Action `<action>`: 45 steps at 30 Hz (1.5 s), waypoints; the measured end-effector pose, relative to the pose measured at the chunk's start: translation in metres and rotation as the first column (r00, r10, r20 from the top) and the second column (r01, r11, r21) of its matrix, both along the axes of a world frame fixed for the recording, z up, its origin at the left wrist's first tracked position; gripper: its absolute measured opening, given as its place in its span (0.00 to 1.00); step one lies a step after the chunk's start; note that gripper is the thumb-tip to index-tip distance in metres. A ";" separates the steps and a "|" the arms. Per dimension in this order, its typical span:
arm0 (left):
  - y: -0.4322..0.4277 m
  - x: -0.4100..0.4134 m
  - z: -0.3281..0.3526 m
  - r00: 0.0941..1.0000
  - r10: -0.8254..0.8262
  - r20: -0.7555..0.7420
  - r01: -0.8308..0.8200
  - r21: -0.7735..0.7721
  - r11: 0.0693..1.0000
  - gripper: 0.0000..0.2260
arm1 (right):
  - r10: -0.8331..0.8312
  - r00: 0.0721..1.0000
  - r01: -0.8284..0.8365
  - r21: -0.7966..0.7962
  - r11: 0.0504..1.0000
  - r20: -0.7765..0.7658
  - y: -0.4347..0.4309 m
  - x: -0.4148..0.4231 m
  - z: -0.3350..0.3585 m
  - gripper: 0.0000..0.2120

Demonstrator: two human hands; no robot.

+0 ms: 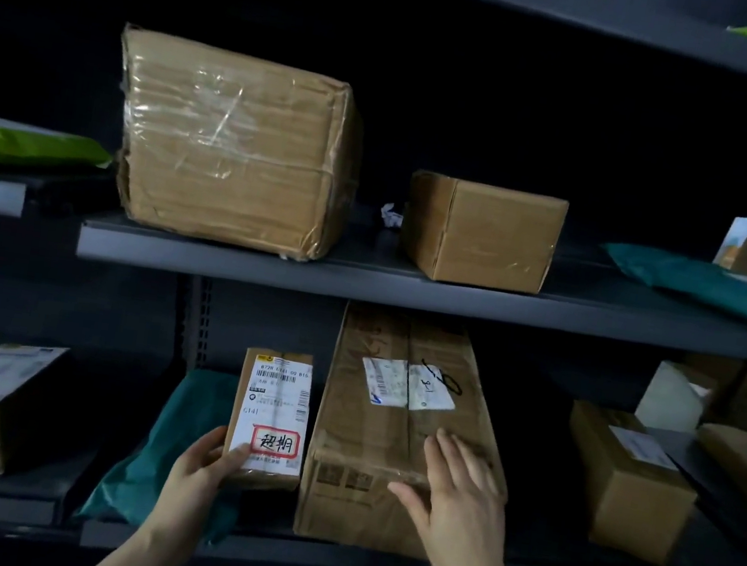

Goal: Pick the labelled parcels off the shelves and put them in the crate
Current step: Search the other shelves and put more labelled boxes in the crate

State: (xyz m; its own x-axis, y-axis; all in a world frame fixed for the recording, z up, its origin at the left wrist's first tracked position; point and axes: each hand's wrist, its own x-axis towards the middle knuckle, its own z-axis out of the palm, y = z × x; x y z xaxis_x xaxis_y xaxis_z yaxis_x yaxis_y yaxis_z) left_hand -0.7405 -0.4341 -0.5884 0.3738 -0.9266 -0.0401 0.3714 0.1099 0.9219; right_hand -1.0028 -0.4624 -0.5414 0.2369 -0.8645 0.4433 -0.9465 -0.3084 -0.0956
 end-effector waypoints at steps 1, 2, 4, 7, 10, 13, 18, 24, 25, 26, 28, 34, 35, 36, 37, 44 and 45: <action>0.000 0.001 0.001 1.000 -0.004 0.006 0.004 0.001 1.000 0.18 | 0.004 1.000 -0.004 0.002 1.000 -0.006 0.000 0.000 0.000 0.41; 0.000 0.002 0.003 1.000 -0.007 0.014 0.007 -0.002 1.000 0.17 | 0.005 1.000 -0.005 0.006 1.000 -0.011 0.000 0.000 0.001 0.41; 0.000 0.005 0.005 1.000 -0.011 0.020 0.011 -0.007 1.000 0.19 | -0.004 1.000 0.004 0.008 1.000 -0.020 -0.001 0.000 0.001 0.41; 0.005 0.010 0.005 1.000 -0.011 0.027 0.012 -0.022 1.000 0.21 | -0.015 1.000 0.015 0.002 1.000 -0.019 -0.004 0.001 -0.001 0.41; 0.013 0.017 0.006 1.000 -0.006 0.025 0.006 -0.029 1.000 0.21 | -0.005 1.000 0.006 -0.035 0.999 0.002 -0.014 0.001 0.000 0.41; 0.025 0.026 0.009 0.999 0.019 0.040 -0.018 -0.020 1.000 0.23 | 0.025 1.000 -0.025 -0.050 0.998 -0.002 -0.027 0.003 0.005 0.41; 0.048 0.053 0.014 0.993 0.082 0.083 -0.080 -0.025 0.996 0.21 | 0.076 0.997 -0.076 -0.062 0.995 -0.008 -0.036 0.002 0.011 0.46; 0.071 0.081 0.012 0.987 0.136 0.080 -0.135 -0.017 0.991 0.14 | 0.292 0.945 -0.267 -0.167 0.949 0.145 0.012 0.086 -0.002 0.36; 0.077 0.084 0.012 0.987 0.138 0.089 -0.136 -0.022 0.990 0.12 | 0.361 0.921 -0.337 -0.163 0.927 0.148 0.023 0.105 -0.008 0.34; 0.083 0.088 0.012 0.985 0.148 0.094 -0.146 -0.030 0.989 0.11 | 0.420 0.895 -0.400 -0.151 0.904 0.151 0.031 0.122 -0.015 0.33; 0.095 0.097 0.010 0.980 0.179 0.089 -0.176 -0.032 0.984 0.11 | 0.499 0.857 -0.491 -0.090 0.866 0.126 0.043 0.158 -0.026 0.33; 0.131 0.126 -0.004 0.959 0.258 0.121 -0.257 -0.023 0.966 0.10 | 0.467 0.884 -0.433 0.331 0.838 -0.024 0.052 0.241 -0.041 0.38; 0.136 0.128 -0.007 0.957 0.267 0.110 -0.267 -0.019 0.964 0.11 | 0.438 0.897 -0.393 0.340 0.854 -0.063 0.050 0.251 -0.043 0.37; 0.139 0.132 -0.010 0.958 0.271 0.100 -0.270 -0.018 0.963 0.13 | 0.413 0.905 -0.362 0.329 0.872 -0.101 0.047 0.258 -0.045 0.34; 0.143 0.135 -0.013 0.958 0.273 0.092 -0.273 -0.013 0.962 0.15 | 0.399 0.908 -0.347 0.303 0.888 -0.129 0.044 0.264 -0.047 0.30; 0.154 0.144 -0.027 0.957 0.279 0.084 -0.281 0.018 0.959 0.16 | 0.267 0.903 -0.325 0.127 0.937 0.337 0.031 0.257 -0.048 0.10; 0.154 0.145 -0.028 0.956 0.281 0.085 -0.283 0.019 0.959 0.16 | 0.225 0.822 -0.317 0.093 0.944 0.524 0.031 0.255 -0.045 0.10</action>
